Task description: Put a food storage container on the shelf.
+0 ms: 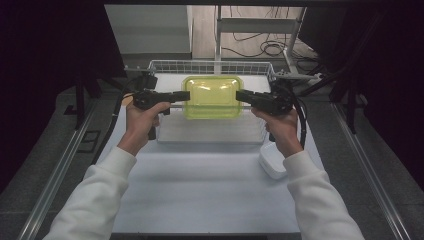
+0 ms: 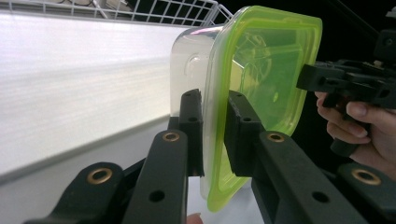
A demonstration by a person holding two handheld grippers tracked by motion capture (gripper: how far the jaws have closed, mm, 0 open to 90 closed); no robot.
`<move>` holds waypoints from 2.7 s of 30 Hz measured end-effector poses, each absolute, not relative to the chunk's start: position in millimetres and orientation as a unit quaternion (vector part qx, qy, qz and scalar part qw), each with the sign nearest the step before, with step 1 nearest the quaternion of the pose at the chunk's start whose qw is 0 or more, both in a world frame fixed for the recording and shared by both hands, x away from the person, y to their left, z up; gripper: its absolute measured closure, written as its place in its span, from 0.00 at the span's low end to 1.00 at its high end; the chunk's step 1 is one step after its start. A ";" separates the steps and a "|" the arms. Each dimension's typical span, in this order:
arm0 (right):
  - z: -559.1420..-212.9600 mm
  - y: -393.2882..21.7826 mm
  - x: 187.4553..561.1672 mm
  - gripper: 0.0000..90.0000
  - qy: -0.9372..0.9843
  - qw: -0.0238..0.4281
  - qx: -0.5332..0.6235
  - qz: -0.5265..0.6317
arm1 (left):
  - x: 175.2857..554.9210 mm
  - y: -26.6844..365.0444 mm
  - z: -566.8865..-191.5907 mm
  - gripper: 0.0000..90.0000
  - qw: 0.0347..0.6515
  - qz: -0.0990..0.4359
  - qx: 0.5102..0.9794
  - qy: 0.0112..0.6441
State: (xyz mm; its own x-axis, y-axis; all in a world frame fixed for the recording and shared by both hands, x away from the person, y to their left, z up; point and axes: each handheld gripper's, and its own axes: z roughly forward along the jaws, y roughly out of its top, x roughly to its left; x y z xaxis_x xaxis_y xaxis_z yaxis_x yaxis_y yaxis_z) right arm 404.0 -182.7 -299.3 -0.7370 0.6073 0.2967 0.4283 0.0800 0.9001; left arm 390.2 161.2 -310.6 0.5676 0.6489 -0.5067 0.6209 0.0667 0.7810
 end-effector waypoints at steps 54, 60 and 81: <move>-335.4 -168.7 514.8 0.65 0.668 -0.019 0.505 0.547 | 499.9 171.3 -343.7 0.62 0.537 -0.050 0.650 0.536; -323.9 -167.7 503.2 0.39 0.658 0.038 0.498 0.565 | 491.2 177.8 -331.4 0.38 0.565 -0.001 0.642 0.518; -314.4 -218.4 409.0 0.33 0.739 0.131 0.386 0.536 | 367.9 205.2 -336.5 0.27 0.536 0.074 0.714 0.445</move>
State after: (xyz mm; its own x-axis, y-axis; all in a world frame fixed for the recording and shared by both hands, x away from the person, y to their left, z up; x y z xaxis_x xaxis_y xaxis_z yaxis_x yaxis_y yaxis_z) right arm 409.0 -218.4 -314.4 -0.6680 0.7110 0.2197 0.4297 0.1274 0.8939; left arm 367.9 205.2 -336.5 0.5930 0.7145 -0.3713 0.5565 -0.0304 0.8303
